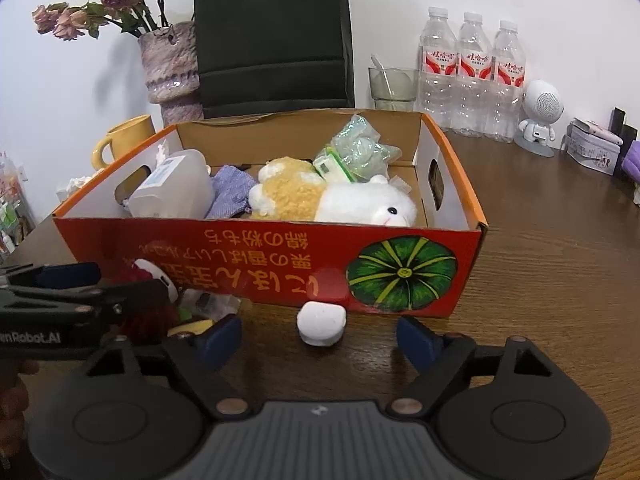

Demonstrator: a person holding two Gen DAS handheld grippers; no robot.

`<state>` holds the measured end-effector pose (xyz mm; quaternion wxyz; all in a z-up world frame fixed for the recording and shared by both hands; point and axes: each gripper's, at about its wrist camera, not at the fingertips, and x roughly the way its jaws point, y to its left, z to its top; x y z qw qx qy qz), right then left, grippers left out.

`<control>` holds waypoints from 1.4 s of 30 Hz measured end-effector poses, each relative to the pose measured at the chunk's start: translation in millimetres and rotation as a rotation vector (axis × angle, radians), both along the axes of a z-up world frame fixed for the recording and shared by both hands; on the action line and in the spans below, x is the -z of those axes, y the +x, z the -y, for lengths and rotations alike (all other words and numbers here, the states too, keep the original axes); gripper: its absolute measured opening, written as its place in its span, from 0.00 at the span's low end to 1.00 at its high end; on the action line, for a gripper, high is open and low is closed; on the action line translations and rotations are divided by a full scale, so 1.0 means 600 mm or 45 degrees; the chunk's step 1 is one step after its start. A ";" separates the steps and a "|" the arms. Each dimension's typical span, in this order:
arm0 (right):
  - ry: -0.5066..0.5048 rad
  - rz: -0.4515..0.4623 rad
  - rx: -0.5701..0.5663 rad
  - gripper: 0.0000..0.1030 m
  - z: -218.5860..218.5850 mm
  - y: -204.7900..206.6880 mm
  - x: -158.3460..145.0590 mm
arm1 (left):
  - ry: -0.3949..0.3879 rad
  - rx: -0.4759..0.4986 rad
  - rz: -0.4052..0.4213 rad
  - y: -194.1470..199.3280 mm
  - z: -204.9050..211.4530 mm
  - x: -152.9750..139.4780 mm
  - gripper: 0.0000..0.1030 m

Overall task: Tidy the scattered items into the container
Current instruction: 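Grasp the red rose with left tool while right tool grasps the white round cap, then carry rose and white cap into the box and open both tools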

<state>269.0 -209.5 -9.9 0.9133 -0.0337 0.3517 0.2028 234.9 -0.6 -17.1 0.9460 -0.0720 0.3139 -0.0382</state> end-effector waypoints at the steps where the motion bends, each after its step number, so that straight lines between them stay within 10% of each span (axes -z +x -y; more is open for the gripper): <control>1: -0.003 0.004 0.001 0.77 -0.002 0.001 0.000 | 0.002 0.000 -0.002 0.000 0.001 0.001 0.96; 6: -0.002 -0.002 0.019 0.65 -0.006 0.004 0.004 | -0.009 -0.006 -0.026 0.004 0.003 0.008 0.80; 10: -0.018 0.014 0.008 0.24 -0.012 0.000 0.008 | -0.006 0.022 -0.028 -0.001 0.006 0.014 0.56; 31: 0.092 0.126 -0.013 0.25 0.053 -0.055 -0.023 | -0.172 -0.017 0.094 -0.088 -0.065 -0.034 0.52; 42: 0.171 0.396 0.024 0.25 0.081 -0.019 -0.163 | -0.154 -0.030 0.420 -0.032 -0.100 -0.171 0.53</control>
